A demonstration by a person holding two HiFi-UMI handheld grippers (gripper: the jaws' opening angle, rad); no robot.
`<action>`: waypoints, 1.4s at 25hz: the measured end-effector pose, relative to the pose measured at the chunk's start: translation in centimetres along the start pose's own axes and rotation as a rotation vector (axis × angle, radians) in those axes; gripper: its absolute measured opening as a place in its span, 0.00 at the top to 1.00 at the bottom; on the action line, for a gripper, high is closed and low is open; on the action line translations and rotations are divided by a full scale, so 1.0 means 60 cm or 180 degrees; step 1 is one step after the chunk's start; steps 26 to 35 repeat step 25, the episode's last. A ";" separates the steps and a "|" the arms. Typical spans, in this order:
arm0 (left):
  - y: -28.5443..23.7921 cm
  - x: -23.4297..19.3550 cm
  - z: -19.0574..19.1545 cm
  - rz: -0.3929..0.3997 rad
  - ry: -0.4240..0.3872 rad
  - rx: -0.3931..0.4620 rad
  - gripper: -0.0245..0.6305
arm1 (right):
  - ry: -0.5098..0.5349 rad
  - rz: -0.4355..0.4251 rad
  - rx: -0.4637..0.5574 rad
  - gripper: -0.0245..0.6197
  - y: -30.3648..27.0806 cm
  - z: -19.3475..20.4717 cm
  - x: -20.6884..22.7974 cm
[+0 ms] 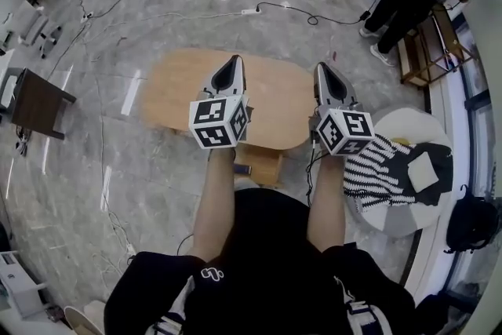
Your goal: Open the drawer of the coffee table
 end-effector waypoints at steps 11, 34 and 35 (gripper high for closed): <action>0.016 0.035 -0.030 0.0013 -0.0163 0.0188 0.95 | 0.0080 0.0040 0.0118 0.95 0.012 -0.032 0.005; 0.006 0.042 -0.043 0.0004 -0.0260 0.0236 0.95 | 0.0198 0.0106 0.0126 0.95 0.008 -0.046 0.017; 0.006 0.042 -0.043 0.0004 -0.0260 0.0236 0.95 | 0.0198 0.0106 0.0126 0.95 0.008 -0.046 0.017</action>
Point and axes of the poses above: the fingertips, and each gripper's own axes: y backward along the fingers, x to its right, z out of its underside, the point moved 4 cm from there along y, backward along the fingers, and after that the axes turned 1 degree about y, right-handed, at the moved point
